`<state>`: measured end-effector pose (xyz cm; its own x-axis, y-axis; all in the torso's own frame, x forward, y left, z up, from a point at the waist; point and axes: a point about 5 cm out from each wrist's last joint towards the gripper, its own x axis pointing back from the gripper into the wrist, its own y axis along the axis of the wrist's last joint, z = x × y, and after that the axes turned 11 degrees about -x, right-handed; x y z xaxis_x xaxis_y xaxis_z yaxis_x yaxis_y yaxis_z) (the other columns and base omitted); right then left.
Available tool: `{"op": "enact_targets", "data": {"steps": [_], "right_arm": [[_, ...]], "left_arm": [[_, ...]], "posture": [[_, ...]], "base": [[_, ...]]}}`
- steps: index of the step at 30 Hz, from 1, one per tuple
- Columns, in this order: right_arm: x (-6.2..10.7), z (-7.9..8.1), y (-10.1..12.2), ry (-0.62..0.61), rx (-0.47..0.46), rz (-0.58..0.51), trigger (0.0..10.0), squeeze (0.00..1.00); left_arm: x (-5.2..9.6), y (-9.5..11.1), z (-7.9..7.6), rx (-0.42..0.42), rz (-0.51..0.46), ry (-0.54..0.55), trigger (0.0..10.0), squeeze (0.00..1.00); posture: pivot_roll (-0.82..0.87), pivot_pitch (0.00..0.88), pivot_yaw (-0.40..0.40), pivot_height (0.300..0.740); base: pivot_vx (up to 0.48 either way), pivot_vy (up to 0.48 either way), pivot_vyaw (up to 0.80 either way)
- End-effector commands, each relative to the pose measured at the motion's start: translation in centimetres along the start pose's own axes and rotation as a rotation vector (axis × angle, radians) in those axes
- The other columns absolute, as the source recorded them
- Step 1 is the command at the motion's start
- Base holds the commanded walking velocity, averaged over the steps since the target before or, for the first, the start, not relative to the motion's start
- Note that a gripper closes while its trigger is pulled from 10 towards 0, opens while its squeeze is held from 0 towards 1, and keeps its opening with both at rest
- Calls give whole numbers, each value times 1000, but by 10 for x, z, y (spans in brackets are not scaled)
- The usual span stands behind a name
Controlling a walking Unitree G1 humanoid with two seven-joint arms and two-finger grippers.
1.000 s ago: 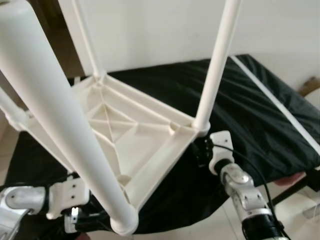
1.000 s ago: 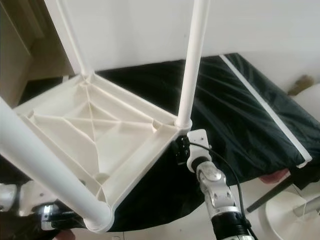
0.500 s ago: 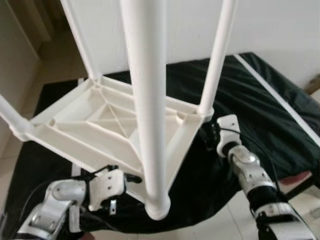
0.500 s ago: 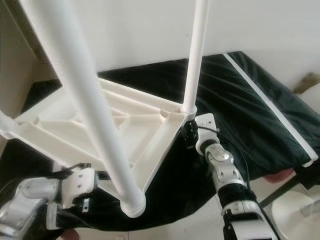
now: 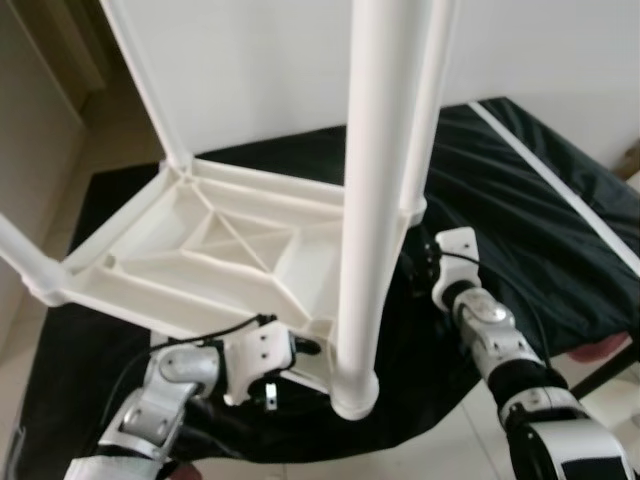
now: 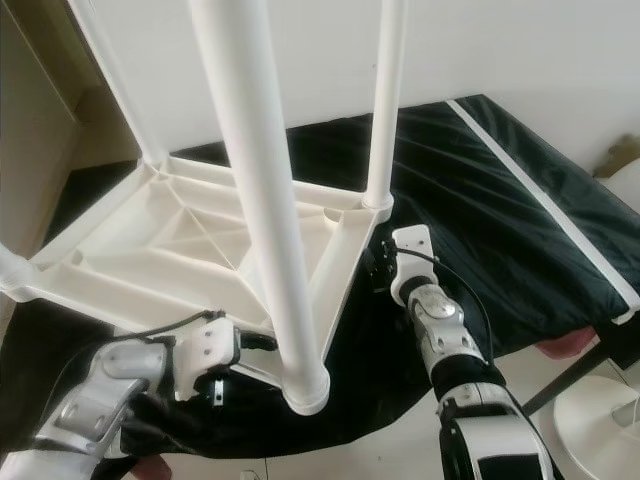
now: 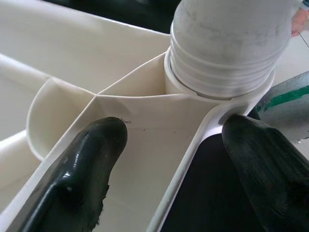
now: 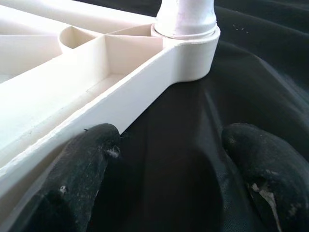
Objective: Building children table
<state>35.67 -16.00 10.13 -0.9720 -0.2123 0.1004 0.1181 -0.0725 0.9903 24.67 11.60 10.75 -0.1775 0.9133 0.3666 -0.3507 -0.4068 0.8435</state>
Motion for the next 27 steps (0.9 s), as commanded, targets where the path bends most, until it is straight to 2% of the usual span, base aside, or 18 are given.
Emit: {"op": "enact_targets", "data": {"steps": [1,7,11,13,16,22,23,24,26,27], "right_arm": [[-4,24,-7,111,-8,27,10000,0],[-9,27,-5,156,-29,34,10000,0],[-13,26,-1,186,-26,33,10000,0],[-13,25,0,184,-25,28,10000,0],[-12,15,0,108,18,17,10000,0],[-7,0,0,-17,46,-9,10000,0],[-3,-10,1,-86,38,-59,10000,0],[-3,-10,1,-86,38,-59,10000,0],[10,-21,2,-141,-12,-159,10000,0],[10,-21,2,-141,-12,-159,10000,0]], "left_arm": [[-4,1,14,-3,42,274,10000,0],[-11,5,18,-13,37,276,10000,0],[-29,13,11,-9,10,236,10000,0],[-32,14,10,-8,4,228,10000,0],[-38,16,9,-8,-6,230,10000,0],[-38,19,13,-8,-24,268,10000,0],[-36,22,17,17,-55,311,10000,0],[-36,22,17,17,-55,311,10000,0],[-26,30,27,104,-152,392,10000,0],[-26,30,27,104,-152,392,10000,0]], "posture": [[58,17,105,740],[68,18,109,740],[63,14,124,740],[63,14,124,740],[62,8,122,740],[63,7,115,740],[61,5,113,740],[61,5,113,740],[56,1,114,740],[56,1,114,740]], "base": [[0,0,0],[0,0,0],[0,0,0],[0,0,0],[0,0,0],[0,0,0],[0,0,0],[0,0,0],[0,0,0],[0,0,0]]}}
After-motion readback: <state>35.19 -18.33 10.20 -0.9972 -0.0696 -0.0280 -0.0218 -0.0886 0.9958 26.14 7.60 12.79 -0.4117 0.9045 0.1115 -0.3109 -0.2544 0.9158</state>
